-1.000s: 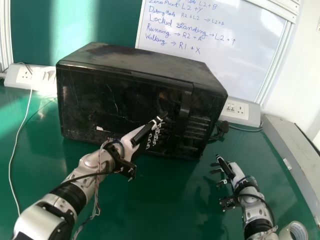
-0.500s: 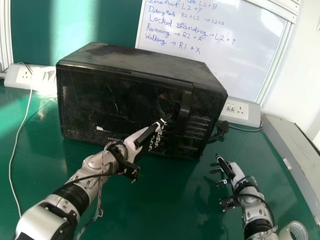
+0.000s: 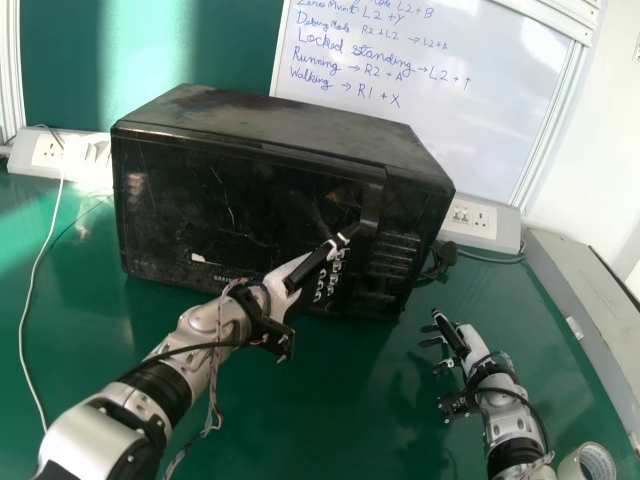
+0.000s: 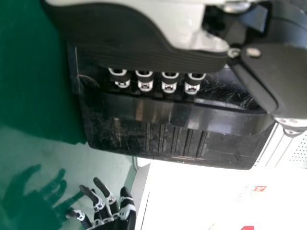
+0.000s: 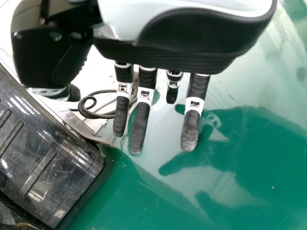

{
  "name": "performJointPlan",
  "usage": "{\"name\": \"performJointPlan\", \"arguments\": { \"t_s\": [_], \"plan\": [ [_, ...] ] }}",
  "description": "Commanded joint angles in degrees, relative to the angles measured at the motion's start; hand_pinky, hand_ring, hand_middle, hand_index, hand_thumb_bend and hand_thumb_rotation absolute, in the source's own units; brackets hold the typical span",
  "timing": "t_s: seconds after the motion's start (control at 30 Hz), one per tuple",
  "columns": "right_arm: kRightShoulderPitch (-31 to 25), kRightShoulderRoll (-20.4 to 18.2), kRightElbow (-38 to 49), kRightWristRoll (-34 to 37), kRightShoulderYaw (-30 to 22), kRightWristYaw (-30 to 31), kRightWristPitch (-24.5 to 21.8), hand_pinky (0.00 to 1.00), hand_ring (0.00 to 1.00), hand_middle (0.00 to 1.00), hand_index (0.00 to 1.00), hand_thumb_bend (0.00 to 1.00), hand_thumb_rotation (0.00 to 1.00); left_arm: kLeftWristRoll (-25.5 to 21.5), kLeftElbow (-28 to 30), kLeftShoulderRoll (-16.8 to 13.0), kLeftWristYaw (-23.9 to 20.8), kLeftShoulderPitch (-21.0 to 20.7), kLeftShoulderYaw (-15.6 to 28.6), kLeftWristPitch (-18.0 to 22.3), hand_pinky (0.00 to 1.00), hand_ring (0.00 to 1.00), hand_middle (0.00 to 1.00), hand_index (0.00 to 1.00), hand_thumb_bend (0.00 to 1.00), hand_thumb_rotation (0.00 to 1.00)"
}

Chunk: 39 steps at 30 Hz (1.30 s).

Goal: Open the door of oven

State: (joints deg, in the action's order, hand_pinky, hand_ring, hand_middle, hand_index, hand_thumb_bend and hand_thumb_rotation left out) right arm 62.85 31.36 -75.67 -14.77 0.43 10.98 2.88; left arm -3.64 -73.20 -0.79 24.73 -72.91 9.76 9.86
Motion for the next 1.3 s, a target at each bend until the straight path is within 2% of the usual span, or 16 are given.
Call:
{"name": "performJointPlan", "arguments": {
  "t_s": [0.0, 0.3, 0.43, 0.73, 0.9, 1.0, 1.27],
  "plan": [
    [-1.14, -0.82, -1.12, -0.04, 0.19, 0.79, -0.75, 0.32, 0.39, 0.5, 0.64, 0.59, 1.0, -0.72, -0.78, 0.59, 0.3, -1.28, 0.55, -0.43, 1.0, 0.98, 0.99, 0.98, 1.0, 1.0],
    [-1.22, -1.02, -1.12, 0.05, 0.08, 0.5, -0.73, 0.31, 0.39, 0.49, 0.64, 0.59, 1.0, -0.37, -1.49, 2.22, -3.35, -1.66, 1.18, 0.85, 0.92, 0.93, 0.94, 0.93, 1.0, 1.0],
    [-1.17, -0.97, -1.06, -0.23, 0.4, 0.68, -0.65, 0.31, 0.38, 0.5, 0.64, 0.55, 1.0, -0.95, -1.74, 2.84, -3.98, -2.07, 2.12, 0.28, 0.91, 0.91, 0.92, 0.9, 1.0, 0.95],
    [-1.16, -1.03, -1.09, -0.17, 0.33, 0.71, -0.68, 0.32, 0.4, 0.51, 0.64, 0.56, 1.0, -0.3, -2.0, 3.69, -4.39, -2.93, 2.55, -0.47, 0.82, 0.84, 0.84, 0.9, 1.0, 0.91],
    [-1.2, -1.05, -1.07, 0.04, 0.16, 1.08, -0.44, 0.32, 0.41, 0.52, 0.65, 0.55, 1.0, 0.34, -2.11, 4.21, -3.98, -3.27, 1.98, -0.55, 0.82, 0.83, 0.83, 0.92, 1.0, 0.96],
    [-1.25, -1.09, -1.08, 0.04, 0.13, 0.98, -0.34, 0.32, 0.4, 0.51, 0.64, 0.56, 1.0, 0.54, -2.14, 4.5, -4.02, -3.31, 1.81, -0.21, 0.8, 0.82, 0.82, 0.92, 1.0, 0.95],
    [-1.02, -1.24, -1.14, -0.01, 0.16, 0.57, -0.94, 0.32, 0.4, 0.5, 0.64, 0.56, 1.0, 0.64, -2.31, 4.66, -4.02, -3.31, 1.82, -0.18, 0.76, 0.78, 0.8, 0.86, 1.0, 0.94]
  ]
}}
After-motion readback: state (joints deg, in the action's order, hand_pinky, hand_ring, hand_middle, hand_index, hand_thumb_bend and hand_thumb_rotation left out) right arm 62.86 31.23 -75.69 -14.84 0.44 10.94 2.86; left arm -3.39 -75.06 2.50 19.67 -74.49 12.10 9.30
